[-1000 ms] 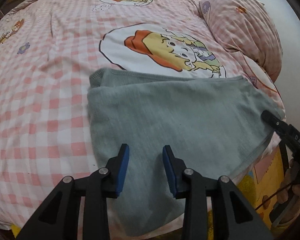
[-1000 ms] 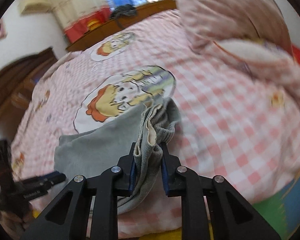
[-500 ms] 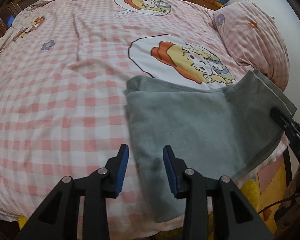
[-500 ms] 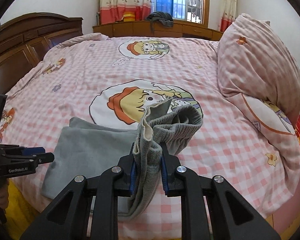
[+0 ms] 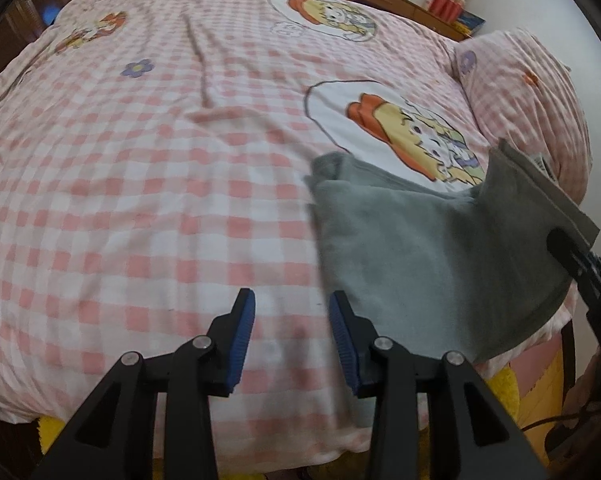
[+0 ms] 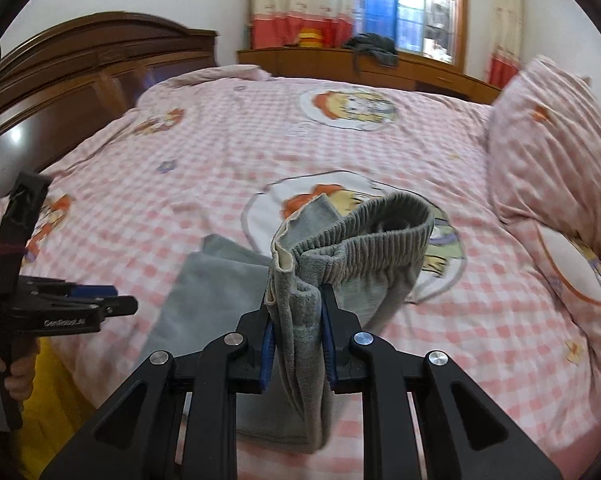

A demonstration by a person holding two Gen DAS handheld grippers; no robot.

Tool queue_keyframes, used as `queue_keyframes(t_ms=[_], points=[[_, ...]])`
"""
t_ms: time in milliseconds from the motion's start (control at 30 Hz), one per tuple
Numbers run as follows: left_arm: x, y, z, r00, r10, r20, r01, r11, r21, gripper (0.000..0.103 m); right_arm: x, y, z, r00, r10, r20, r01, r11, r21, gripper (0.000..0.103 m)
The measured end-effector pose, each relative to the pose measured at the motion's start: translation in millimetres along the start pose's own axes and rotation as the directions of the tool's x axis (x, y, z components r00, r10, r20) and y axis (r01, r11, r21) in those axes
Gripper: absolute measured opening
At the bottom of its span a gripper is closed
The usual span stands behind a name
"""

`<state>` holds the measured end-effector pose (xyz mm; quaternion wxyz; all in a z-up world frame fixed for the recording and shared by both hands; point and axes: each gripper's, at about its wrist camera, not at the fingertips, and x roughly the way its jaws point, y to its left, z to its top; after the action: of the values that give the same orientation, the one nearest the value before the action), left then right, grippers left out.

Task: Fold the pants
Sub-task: 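Lift the waistband end with the right gripper and fold it over the bundle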

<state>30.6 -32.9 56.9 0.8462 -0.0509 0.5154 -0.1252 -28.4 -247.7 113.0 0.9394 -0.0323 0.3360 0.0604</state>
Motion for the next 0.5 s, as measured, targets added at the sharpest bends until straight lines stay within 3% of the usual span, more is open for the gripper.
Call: queue_keyframes(t_ms=[300, 500], points=[[-5.6, 40.2, -8.6, 1.0, 0.019, 0.002, -0.018, 0.997, -0.08, 0.04, 13.5, 69.4, -0.5, 0.997, 0.07, -0.021, -0.072, 0.98, -0.184, 0.02], [-6.8, 59.0, -13.5, 1.0, 0.02, 0.004, -0.019, 0.993, -0.12, 0.04, 34.9, 111.1, -14.4, 0.992, 0.103, -0.078, -0.121, 0.954, -0.274, 0.02]])
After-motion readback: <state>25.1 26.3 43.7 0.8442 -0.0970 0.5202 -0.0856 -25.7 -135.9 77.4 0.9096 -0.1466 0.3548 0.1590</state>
